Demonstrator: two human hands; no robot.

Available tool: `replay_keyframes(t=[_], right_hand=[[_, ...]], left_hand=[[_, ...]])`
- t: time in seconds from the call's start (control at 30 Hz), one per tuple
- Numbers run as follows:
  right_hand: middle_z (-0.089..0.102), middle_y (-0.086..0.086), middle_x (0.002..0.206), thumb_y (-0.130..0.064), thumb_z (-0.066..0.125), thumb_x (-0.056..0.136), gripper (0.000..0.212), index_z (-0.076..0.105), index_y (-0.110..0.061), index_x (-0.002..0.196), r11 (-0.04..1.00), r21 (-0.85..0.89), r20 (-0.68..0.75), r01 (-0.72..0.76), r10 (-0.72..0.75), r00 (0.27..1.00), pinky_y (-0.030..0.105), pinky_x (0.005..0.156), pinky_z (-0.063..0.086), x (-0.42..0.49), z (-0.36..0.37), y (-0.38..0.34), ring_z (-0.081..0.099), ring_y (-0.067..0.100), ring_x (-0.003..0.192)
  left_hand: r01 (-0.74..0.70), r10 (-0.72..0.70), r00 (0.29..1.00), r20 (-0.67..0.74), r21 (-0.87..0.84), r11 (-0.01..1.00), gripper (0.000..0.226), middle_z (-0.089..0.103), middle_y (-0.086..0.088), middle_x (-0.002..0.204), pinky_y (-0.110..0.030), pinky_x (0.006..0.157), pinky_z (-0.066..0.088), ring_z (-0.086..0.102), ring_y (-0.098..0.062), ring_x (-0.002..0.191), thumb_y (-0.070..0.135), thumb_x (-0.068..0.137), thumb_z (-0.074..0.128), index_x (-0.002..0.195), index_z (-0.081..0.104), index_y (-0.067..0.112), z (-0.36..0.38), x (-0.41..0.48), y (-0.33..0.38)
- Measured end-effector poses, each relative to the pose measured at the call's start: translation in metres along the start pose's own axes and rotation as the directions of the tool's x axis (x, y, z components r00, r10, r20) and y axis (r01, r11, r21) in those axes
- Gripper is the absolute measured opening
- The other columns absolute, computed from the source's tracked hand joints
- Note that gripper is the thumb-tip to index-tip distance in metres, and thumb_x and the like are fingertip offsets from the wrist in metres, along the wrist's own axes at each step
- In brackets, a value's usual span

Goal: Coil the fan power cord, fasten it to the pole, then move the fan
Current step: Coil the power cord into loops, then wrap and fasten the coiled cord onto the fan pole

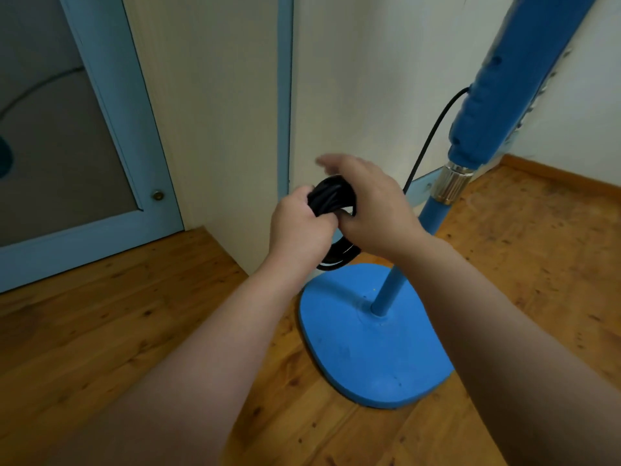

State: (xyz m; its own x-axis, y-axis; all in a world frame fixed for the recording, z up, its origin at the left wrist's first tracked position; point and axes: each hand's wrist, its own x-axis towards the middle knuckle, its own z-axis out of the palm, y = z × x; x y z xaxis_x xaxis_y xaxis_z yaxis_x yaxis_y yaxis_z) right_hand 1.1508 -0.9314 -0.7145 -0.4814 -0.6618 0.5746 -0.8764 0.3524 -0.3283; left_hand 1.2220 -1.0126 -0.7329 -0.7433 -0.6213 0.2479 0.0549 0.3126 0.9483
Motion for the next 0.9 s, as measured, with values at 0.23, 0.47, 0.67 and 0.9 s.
replay_keyframes(t=[0.23,0.47,0.67,0.9], right_hand=[[0.054,-0.001,0.076,0.007,0.049,0.076,0.023,0.057,-0.006,0.094,0.988,0.144,0.057,-0.062,0.054,0.997,0.009,0.057,0.033,0.027,-0.025,0.005,0.047,0.016,0.069],[0.051,0.001,0.071,-0.002,0.053,0.087,0.022,0.049,-0.021,0.077,0.680,0.613,0.056,-0.402,0.471,0.881,0.028,0.058,0.050,0.035,-0.047,0.009,0.053,0.017,0.061],[0.045,0.004,0.060,0.002,0.048,0.087,0.019,0.050,-0.014,0.075,0.341,0.847,0.116,-0.408,0.631,0.767,0.025,0.052,0.041,0.035,-0.050,0.012,0.043,0.016,0.057],[0.043,0.003,0.061,0.004,0.046,0.089,0.018,0.049,-0.009,0.078,-0.175,0.957,0.286,-0.233,0.719,0.633,0.031,0.060,0.043,0.040,-0.050,0.017,0.042,0.015,0.053]], left_hand=[[-0.085,0.079,0.994,0.073,0.073,0.994,0.016,0.049,0.000,0.067,-0.029,0.058,0.036,0.047,-0.019,0.064,0.002,0.075,0.059,0.083,0.054,0.015,-0.007,0.015,0.031],[0.054,-0.035,0.996,0.079,-0.264,0.963,0.021,0.051,0.002,0.067,-0.026,0.068,0.047,0.052,-0.013,0.068,-0.001,0.076,0.064,0.078,0.056,0.018,0.003,0.008,0.046],[0.087,-0.067,0.996,0.062,-0.437,0.895,0.018,0.061,-0.002,0.059,-0.033,0.072,0.051,0.059,-0.019,0.066,-0.004,0.071,0.066,0.072,0.061,0.014,0.014,0.018,0.070],[0.019,0.053,0.988,0.148,-0.443,0.896,0.026,0.066,-0.009,0.063,-0.037,0.077,0.054,0.064,-0.022,0.066,0.006,0.055,0.068,0.080,0.065,0.012,0.014,0.030,0.085]])
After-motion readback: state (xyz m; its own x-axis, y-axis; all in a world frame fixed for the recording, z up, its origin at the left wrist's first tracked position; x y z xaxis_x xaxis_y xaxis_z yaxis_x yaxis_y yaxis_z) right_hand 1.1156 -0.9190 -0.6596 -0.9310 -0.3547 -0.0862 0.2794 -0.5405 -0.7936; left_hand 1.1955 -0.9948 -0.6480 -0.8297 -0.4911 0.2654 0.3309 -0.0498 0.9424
